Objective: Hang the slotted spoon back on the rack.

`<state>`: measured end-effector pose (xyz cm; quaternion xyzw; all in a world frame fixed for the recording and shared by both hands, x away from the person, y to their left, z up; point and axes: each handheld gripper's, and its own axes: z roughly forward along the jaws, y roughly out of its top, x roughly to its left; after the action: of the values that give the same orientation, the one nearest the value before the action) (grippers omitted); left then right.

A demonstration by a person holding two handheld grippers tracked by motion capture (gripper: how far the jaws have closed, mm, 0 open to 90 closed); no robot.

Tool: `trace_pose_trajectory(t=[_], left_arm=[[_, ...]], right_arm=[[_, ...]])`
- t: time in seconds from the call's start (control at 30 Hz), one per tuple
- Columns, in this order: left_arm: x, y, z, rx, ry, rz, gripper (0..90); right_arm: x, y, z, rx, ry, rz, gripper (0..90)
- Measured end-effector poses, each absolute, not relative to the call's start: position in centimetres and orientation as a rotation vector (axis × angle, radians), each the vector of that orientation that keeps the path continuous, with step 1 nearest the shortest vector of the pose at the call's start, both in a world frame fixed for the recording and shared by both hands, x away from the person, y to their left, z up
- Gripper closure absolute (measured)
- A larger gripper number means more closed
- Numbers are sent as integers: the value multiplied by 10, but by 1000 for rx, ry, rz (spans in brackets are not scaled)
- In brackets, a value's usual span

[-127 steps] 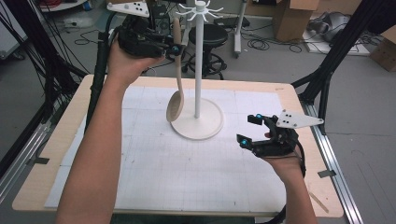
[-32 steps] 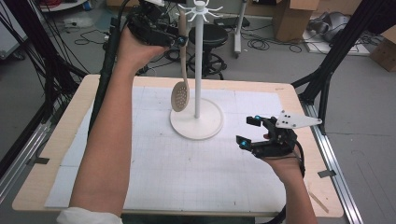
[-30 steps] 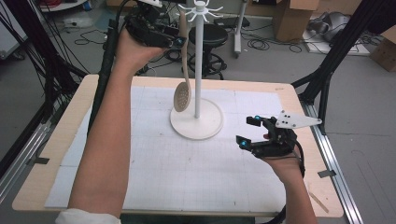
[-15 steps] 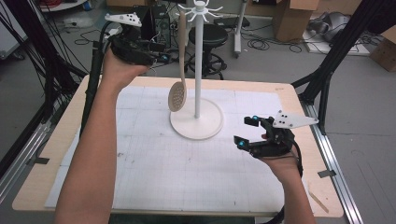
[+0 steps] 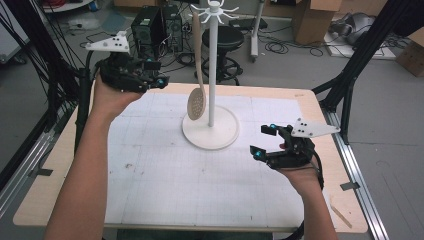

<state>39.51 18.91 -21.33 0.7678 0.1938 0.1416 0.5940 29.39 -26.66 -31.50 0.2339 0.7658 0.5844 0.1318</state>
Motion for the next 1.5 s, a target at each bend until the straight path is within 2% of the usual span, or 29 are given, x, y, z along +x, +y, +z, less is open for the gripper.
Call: trace_pose_trajectory(t=[0.33, 0.9, 1.43, 1.5], left_arm=[[366, 206, -245, 1797, 446, 352, 250], [333, 219, -305, 1719, 446, 323, 201], [311, 247, -342, 1693, 487, 285, 61], [312, 248, -347, 1692, 515, 293, 16]], right_arm=[[295, -265, -315, 687, 2221, 1699, 194], [299, -268, -321, 704, 2214, 1702, 194], [307, -276, -331, 757, 2207, 1691, 193], [307, -278, -330, 762, 2189, 1691, 194]])
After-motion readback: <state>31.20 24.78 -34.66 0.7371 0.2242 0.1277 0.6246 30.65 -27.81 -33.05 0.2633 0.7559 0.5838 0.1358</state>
